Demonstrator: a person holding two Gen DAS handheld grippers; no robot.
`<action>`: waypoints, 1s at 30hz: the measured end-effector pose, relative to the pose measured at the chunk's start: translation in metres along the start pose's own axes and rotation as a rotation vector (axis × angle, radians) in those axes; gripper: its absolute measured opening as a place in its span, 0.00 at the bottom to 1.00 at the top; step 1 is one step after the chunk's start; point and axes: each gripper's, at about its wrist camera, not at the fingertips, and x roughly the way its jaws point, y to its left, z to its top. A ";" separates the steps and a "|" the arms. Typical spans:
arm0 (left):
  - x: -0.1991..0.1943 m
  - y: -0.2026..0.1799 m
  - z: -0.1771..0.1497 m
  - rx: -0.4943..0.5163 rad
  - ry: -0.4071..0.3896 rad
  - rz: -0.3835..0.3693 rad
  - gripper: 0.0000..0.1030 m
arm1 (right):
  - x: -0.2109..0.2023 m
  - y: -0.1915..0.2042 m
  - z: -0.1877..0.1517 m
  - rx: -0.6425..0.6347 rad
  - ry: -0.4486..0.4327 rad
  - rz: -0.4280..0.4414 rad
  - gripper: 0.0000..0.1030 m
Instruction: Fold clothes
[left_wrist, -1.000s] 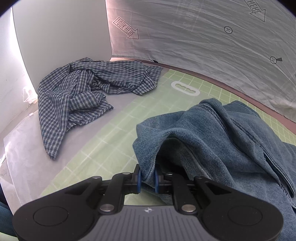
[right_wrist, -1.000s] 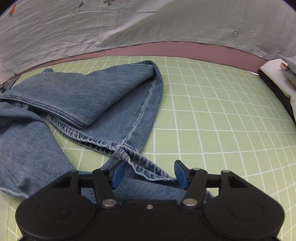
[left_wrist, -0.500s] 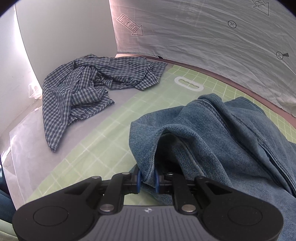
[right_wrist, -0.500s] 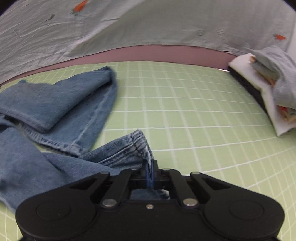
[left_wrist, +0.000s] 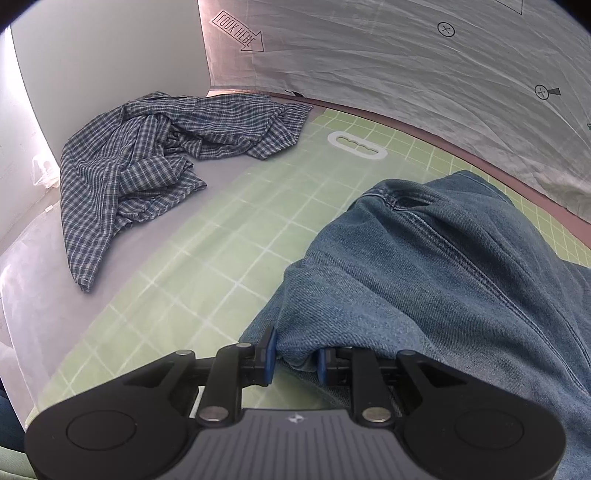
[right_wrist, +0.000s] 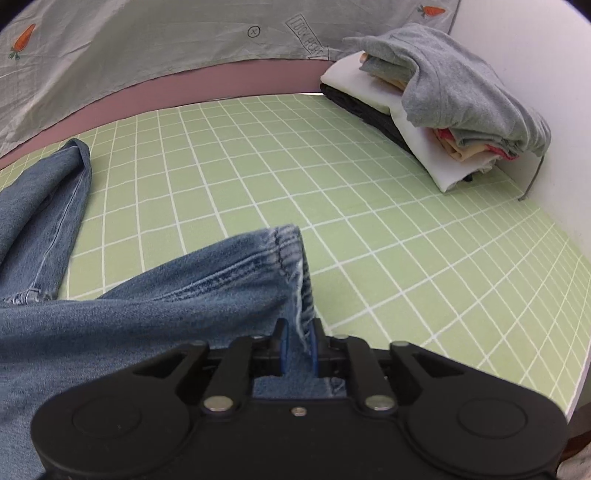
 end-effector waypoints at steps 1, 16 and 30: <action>0.001 0.002 0.000 -0.009 0.009 -0.005 0.30 | -0.001 0.001 -0.003 0.009 0.006 0.006 0.29; 0.028 0.036 -0.014 -0.216 0.117 -0.177 0.49 | -0.023 0.033 -0.011 0.119 -0.002 0.156 0.47; 0.046 0.022 0.003 -0.160 0.130 -0.188 0.53 | 0.018 0.135 0.043 0.080 0.077 0.460 0.47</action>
